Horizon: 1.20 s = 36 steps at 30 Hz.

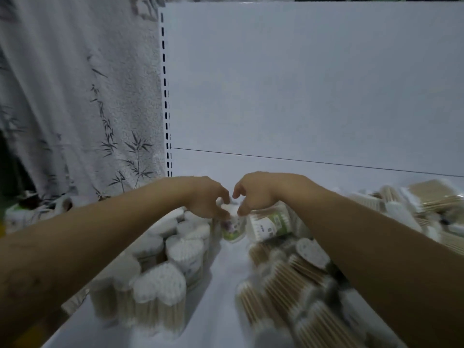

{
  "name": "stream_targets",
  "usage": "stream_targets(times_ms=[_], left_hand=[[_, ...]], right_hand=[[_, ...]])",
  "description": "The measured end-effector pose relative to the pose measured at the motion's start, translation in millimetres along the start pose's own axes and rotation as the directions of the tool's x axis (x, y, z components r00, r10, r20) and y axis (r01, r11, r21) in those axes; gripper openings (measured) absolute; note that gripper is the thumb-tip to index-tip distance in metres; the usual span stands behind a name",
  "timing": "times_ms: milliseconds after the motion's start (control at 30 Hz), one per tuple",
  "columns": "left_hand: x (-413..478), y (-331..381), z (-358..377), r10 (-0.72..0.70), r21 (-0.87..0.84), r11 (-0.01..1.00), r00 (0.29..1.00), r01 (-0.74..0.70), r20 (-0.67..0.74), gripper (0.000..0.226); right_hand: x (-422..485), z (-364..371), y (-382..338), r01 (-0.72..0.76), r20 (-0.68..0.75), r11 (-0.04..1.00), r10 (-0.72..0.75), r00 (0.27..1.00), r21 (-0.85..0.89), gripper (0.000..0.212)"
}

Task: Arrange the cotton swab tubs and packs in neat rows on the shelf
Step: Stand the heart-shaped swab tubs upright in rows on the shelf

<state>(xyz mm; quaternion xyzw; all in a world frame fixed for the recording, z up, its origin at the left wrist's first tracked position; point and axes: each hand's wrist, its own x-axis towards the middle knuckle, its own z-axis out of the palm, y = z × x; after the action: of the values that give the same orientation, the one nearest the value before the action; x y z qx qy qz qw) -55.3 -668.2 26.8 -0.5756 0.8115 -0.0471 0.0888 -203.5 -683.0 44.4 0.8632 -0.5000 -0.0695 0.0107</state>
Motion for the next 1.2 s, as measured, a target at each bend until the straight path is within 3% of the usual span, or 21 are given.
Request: stream_targets(times_ms=[100,233,400,567,633,800,967,1067,1200], left_hand=[[-1,-14,-2,0.019,0.001,1.0,0.999,-0.019,-0.037,0.055],[2,-31,-4,0.04,-0.022,0.999,0.995,-0.042,-0.088,0.054],[6,-47,-1,0.067,-0.076,0.994,0.991,-0.076,-0.118,0.055],[4,-38,-3,0.109,-0.091,0.988,0.983,-0.123,-0.145,0.053],[3,-39,0,0.121,-0.096,0.986,0.982,-0.135,-0.143,0.054],[-1,-46,-3,0.102,-0.096,0.989,0.985,-0.116,-0.142,0.054],[-3,-47,-3,0.1,-0.099,0.988,0.984,-0.115,-0.149,0.054],[-7,-46,-2,0.098,-0.103,0.988,0.983,-0.115,-0.154,0.054],[-15,-42,-4,0.099,-0.058,0.992,0.979,-0.111,-0.179,0.049]], right_hand=[[20,-3,-5,-0.025,0.087,1.0,0.025,0.996,-0.005,0.065],[35,-11,-7,-0.121,0.304,0.991,0.097,0.948,0.063,0.075],[57,-10,-16,-0.14,0.154,0.989,0.145,0.977,-0.04,0.08],[64,11,-7,-0.163,0.233,0.985,0.173,0.957,-0.062,0.072],[67,16,-8,-0.166,0.201,0.985,0.171,0.965,-0.042,0.065],[70,17,-11,-0.169,-0.048,0.975,0.163,0.985,-0.145,0.06],[66,28,-12,-0.177,-0.228,0.957,0.124,0.966,-0.228,0.03],[65,35,-11,-0.178,-0.195,0.95,0.129,0.972,-0.258,0.031],[52,19,-13,-0.201,-0.13,0.965,0.18,0.975,-0.167,0.046]])
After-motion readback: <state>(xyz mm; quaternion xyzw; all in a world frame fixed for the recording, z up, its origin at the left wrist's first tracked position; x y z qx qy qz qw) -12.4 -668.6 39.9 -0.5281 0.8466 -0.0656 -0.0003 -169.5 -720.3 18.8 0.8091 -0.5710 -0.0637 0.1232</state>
